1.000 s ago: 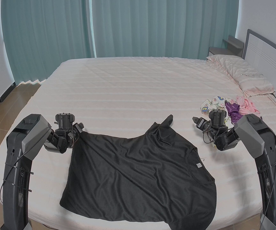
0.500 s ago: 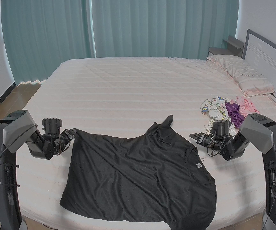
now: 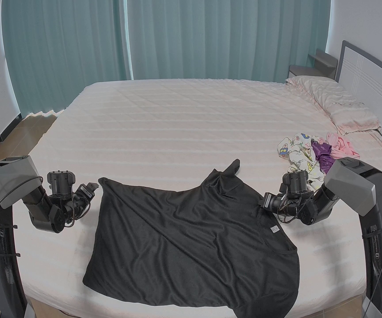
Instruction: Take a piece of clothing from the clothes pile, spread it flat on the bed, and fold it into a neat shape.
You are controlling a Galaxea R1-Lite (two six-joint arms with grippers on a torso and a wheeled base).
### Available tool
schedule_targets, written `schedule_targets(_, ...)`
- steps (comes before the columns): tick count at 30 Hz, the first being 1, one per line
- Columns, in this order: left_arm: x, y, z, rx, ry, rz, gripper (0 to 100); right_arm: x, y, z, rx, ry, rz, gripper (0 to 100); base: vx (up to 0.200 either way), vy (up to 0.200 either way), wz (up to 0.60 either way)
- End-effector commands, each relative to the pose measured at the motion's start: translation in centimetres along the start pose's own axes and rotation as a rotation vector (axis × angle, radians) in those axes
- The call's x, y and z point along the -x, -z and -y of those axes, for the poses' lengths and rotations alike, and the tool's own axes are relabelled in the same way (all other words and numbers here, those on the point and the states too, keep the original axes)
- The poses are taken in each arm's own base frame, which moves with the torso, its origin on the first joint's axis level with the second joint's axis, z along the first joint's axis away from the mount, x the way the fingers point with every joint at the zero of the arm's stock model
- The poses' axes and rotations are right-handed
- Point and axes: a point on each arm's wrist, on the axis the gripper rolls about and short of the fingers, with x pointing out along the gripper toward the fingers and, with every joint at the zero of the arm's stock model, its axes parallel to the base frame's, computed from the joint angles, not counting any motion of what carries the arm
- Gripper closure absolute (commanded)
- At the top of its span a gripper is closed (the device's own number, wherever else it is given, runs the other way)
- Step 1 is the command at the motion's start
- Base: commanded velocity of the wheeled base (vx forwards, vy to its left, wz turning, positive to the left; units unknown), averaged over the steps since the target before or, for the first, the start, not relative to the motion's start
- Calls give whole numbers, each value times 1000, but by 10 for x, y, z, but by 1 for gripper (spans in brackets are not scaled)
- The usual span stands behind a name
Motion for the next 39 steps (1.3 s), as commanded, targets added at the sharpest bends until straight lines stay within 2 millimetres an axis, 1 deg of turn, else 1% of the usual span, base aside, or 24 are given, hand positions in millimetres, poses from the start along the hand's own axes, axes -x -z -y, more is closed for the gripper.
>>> schedule_targets(1, 4, 3, -3, 0, -8, -12, 0, 1, -9, 2, -4, 0, 36, 100, 0, 0, 0)
schedule_targets(7, 6, 5, -5, -3, -5, -11, 0, 5, -25, 15, -21, 28, 114, 100, 0, 0, 0)
schedule_targets(9, 7, 7, -6, -3, -4, -12, 0, 7, -33, 24, -31, 53, 143, 100, 0, 0, 0)
schedule_targets(11, 7, 8, -7, -3, -3, -11, 0, 9, -36, 32, -43, 73, 151, 100, 0, 0, 0)
schedule_targets(14, 8, 8, -7, -5, -2, -10, 0, 10, -37, 38, -51, 84, 154, 100, 0, 0, 0)
schedule_targets(19, 8, 9, -7, -6, -3, -10, 0, 10, -40, 42, -57, 90, 165, 100, 0, 0, 0)
schedule_targets(20, 8, 9, -8, -6, -7, -13, 0, 13, -45, 45, -62, 95, 179, 100, 0, 0, 0)
schedule_targets(27, 10, 10, -8, -8, -6, -17, 0, 9, -40, 44, -58, 98, 170, 100, 0, 0, 0)
schedule_targets(28, 11, 10, -8, -8, -6, -17, 0, 10, -40, 44, -57, 96, 169, 0, 0, 0, 0)
schedule_targets(31, 12, 12, -9, -10, -5, -17, 0, 10, -40, 42, -56, 96, 170, 0, 0, 0, 0)
schedule_targets(33, 18, 11, -7, -12, 11, -7, 0, 14, -42, 40, -56, 103, 177, 0, 0, 0, 0)
schedule_targets(35, 26, 10, -5, -12, 22, -1, 0, 22, -50, 39, -60, 100, 196, 0, 0, 0, 0)
schedule_targets(36, 33, 11, -3, -15, 26, -4, 0, 29, -54, 37, -71, 98, 204, 0, 0, 0, 0)
schedule_targets(38, 40, 12, -1, -18, 33, -10, 0, 40, -57, 35, -74, 98, 207, 0, 0, 0, 0)
schedule_targets(39, 47, 11, 1, -19, 42, -12, 0, 53, -55, 33, -74, 101, 194, 0, 0, 0, 0)
